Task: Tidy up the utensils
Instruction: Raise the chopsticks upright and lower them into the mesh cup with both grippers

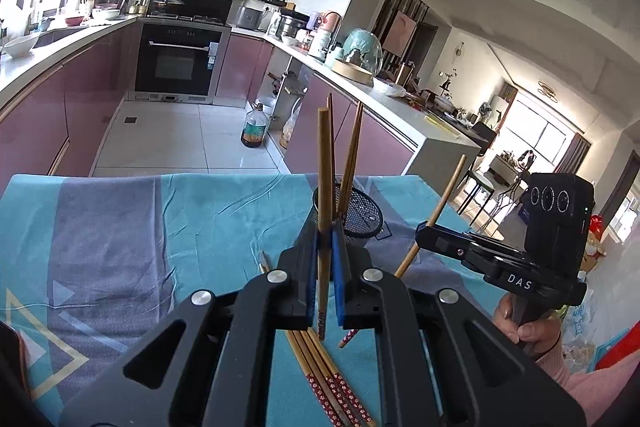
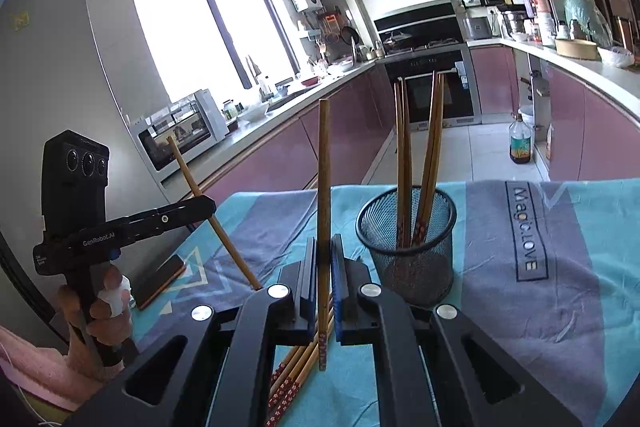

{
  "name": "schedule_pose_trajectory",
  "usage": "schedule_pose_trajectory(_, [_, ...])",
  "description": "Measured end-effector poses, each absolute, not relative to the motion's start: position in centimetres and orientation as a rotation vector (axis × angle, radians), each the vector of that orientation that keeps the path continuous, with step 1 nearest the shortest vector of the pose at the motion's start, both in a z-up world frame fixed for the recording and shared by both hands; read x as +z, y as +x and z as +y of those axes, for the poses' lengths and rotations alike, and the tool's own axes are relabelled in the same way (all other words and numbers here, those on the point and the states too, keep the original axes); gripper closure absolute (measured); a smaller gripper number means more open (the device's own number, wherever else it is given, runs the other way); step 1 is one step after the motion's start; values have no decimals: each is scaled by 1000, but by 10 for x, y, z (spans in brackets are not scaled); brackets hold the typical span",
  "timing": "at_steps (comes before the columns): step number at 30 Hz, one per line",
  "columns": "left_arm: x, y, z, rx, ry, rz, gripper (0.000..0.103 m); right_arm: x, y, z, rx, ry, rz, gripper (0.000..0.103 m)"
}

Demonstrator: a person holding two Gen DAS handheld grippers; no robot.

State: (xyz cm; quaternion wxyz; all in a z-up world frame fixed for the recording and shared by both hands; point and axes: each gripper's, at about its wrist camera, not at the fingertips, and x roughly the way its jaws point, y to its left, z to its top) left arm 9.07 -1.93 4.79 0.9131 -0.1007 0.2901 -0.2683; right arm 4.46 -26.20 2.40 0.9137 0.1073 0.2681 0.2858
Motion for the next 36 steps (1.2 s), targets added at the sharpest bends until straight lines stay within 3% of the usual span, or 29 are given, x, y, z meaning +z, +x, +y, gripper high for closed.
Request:
schedule_pose_trajectory(25, [121, 141, -57, -609, -181, 476, 96, 97, 78, -294, 505, 146, 363, 98])
schedule_pose_trajectory(36, [122, 173, -82, -581, -119, 492, 96, 87, 105, -297, 467, 133, 398, 98])
